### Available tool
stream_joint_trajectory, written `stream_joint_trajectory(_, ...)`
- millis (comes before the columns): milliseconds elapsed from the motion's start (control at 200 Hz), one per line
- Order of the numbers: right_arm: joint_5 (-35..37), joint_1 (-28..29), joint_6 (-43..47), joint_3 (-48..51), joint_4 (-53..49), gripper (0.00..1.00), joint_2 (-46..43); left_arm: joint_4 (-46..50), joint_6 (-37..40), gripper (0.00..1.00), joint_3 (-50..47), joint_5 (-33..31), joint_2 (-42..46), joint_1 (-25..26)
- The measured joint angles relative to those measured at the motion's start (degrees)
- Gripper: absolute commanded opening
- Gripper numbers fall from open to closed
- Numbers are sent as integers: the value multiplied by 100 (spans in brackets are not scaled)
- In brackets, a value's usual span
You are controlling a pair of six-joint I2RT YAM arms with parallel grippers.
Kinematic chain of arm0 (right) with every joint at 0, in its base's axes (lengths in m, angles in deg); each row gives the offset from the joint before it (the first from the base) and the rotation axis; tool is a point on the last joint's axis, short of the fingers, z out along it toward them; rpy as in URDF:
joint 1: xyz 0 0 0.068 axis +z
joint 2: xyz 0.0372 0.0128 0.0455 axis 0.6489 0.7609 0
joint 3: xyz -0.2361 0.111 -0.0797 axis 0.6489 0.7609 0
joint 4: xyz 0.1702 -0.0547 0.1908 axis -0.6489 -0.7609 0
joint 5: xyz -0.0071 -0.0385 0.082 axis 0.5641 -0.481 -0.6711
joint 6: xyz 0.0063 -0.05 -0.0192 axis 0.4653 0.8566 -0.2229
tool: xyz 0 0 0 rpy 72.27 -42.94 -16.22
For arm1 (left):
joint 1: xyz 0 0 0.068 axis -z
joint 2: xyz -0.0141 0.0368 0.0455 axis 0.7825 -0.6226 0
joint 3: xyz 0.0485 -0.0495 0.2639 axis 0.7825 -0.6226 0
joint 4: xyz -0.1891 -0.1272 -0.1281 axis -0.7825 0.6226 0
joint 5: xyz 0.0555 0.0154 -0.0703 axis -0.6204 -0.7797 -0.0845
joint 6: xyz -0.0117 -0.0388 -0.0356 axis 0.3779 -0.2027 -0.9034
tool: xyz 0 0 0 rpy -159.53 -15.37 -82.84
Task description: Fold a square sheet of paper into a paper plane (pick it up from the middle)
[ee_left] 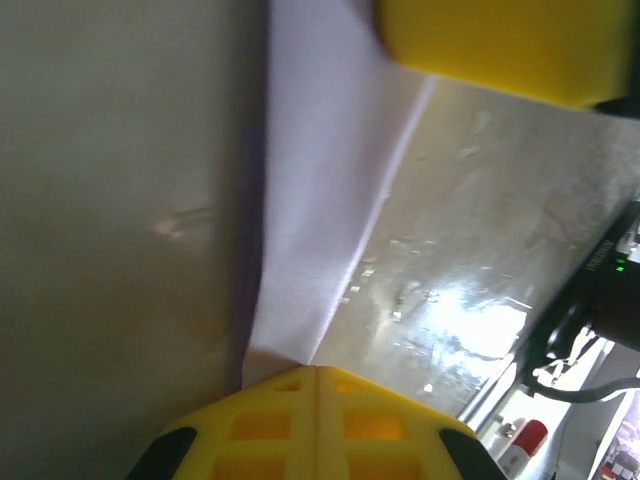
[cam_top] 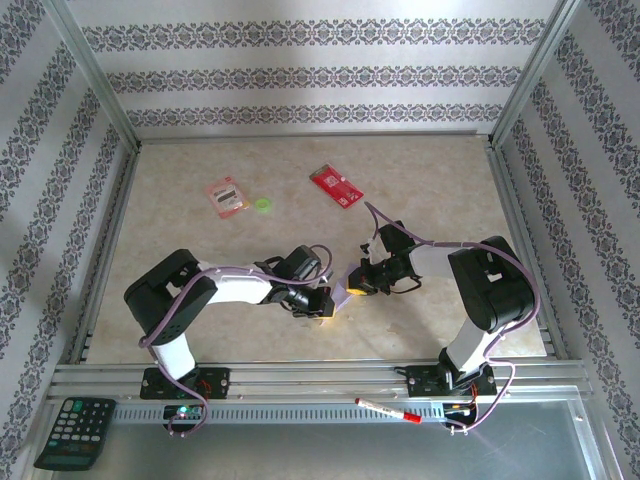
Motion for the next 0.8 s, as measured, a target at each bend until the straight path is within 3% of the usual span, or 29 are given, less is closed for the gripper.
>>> stream_joint_trajectory(385, 136, 85, -240, 35, -42, 14, -393, -750, -68, 0, -367, 238, -13, -85)
stream_joint_trajectory(555, 205, 496, -706, 254, 304, 14, -914, -855, -87, 0, -411, 258, -13, -85)
stream_joint_trajectory(799, 354, 879, -1128, 433, 702, 12, -734, -855, -87, 0, -411, 262, -13, -85)
